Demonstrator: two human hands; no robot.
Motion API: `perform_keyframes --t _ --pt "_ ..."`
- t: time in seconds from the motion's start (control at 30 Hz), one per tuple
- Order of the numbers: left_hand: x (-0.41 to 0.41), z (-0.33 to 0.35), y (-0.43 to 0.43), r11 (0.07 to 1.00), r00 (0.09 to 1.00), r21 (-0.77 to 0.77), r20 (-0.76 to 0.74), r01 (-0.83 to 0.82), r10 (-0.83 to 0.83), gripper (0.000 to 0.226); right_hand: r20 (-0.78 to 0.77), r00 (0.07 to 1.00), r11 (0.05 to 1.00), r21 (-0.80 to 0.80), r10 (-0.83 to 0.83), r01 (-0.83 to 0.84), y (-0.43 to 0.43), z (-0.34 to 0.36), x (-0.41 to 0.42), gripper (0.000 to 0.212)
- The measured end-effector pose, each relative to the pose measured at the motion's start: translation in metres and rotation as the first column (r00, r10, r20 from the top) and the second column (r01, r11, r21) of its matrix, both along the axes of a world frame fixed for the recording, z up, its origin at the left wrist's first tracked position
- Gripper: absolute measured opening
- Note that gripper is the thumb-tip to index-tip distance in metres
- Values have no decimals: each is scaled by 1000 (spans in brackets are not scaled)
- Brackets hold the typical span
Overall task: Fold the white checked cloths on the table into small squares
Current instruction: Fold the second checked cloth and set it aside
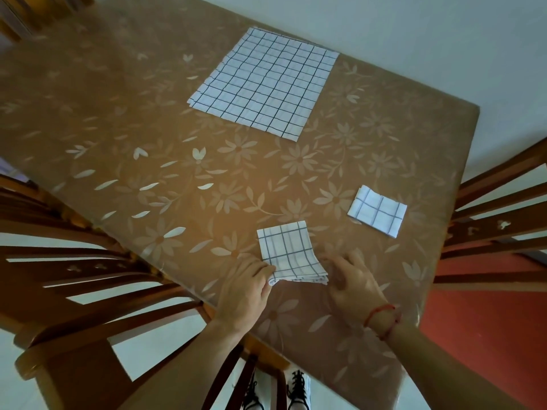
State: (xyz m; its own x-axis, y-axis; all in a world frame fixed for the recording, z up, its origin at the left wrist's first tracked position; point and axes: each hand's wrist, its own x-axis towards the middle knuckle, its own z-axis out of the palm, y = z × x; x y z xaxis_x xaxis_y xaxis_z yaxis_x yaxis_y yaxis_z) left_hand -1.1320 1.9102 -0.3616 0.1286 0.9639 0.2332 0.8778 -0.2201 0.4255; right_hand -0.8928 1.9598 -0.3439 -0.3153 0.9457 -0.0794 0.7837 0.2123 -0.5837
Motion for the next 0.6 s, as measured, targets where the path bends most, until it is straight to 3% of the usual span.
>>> perform_keyframes --t 0.17,0.23,0.27,0.37,0.43,0.47,0.53,0.6 --pt "-1 -5 -3 1000 1000 -23 15 -16 16 31 118 979 970 158 167 -185 4 13 -19 32" --pt "-2 -7 -3 999 999 -31 47 -16 17 29 164 972 980 79 166 -181 11 -26 -5 24" --pt "-3 -7 -3 999 998 -33 64 -19 21 28 146 973 983 -67 179 -171 15 -32 -4 24" --pt "-4 -9 -3 996 992 -61 108 -60 67 18 135 983 953 -292 125 -81 26 -114 39 23" --pt "-4 -8 -2 988 984 -103 120 -118 130 8 65 998 935 -353 -4 27 28 -86 19 26" --pt "-4 -7 -1 980 978 -129 123 -150 166 10 16 997 949 -305 -78 79 29 -54 1 20" --pt "-5 -6 4 968 967 -167 142 -186 210 12 -4 999 983 -179 -46 44 33 -19 -19 17" --pt "-6 -5 9 962 958 -184 166 -202 233 9 -34 997 983 -172 -65 58 39 3 -32 18"
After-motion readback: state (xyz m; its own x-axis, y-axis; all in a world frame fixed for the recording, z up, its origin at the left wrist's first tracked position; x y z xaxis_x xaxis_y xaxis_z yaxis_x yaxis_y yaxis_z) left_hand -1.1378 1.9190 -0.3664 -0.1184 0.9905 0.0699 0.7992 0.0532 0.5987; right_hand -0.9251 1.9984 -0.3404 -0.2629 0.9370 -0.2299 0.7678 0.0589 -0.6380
